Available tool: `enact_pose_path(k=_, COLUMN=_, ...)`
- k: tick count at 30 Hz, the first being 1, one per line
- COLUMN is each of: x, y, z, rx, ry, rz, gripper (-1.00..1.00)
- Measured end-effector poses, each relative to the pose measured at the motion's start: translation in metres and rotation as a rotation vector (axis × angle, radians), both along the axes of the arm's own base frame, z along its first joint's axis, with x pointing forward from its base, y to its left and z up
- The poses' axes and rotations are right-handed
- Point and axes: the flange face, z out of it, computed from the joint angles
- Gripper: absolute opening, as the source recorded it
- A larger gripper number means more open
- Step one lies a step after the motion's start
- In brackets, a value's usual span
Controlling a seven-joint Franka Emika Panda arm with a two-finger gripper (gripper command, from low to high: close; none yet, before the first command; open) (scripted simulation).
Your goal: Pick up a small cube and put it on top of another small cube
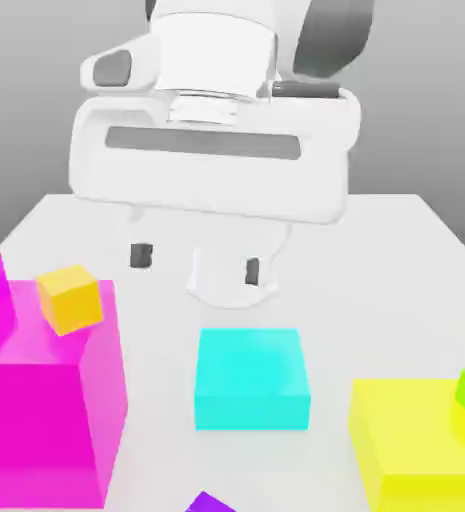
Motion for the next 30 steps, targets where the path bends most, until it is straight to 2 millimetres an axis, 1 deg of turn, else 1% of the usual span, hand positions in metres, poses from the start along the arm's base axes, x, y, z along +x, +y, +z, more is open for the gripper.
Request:
enact_pose_path(k=3, x=0.007, y=-0.004, z=-0.054, rx=0.025, ry=0.069, rz=-0.052, gripper=0.0)
enact_pose_path(k=6, x=0.009, y=-0.005, z=-0.107, rx=0.053, ry=0.138, rz=-0.101, gripper=0.0)
enact_pose_path(k=11, x=0.0, y=-0.005, z=-0.196, rx=0.103, ry=0.249, rz=-0.186, gripper=0.0)
enact_pose_path(k=15, x=-0.001, y=-0.005, z=-0.255, rx=0.113, ry=0.268, rz=-0.202, gripper=0.0)
enact_pose_path(k=16, x=-0.002, y=-0.005, z=-0.267, rx=0.113, ry=0.269, rz=-0.202, gripper=-1.0)
enact_pose_path(k=21, x=-0.002, y=-0.005, z=-0.267, rx=0.113, ry=0.268, rz=-0.202, gripper=-1.0)
enact_pose_path(k=22, x=-0.002, y=-0.005, z=-0.273, rx=0.113, ry=0.268, rz=-0.202, gripper=-1.0)
enact_pose_path(k=23, x=-0.002, y=-0.005, z=-0.269, rx=0.113, ry=0.268, rz=-0.202, gripper=-1.0)
enact_pose_path(k=25, x=-0.001, y=-0.005, z=-0.248, rx=0.114, ry=0.268, rz=-0.203, gripper=-1.0)
enact_pose_path(k=27, x=-0.002, y=-0.005, z=-0.221, rx=0.113, ry=0.268, rz=-0.202, gripper=-1.0)
enact_pose_path(k=28, x=0.004, y=-0.006, z=-0.206, rx=0.119, ry=0.253, rz=-0.202, gripper=-1.0)
enact_pose_path(k=30, x=0.01, y=-0.018, z=-0.172, rx=0.115, ry=0.232, rz=-0.197, gripper=-1.0)
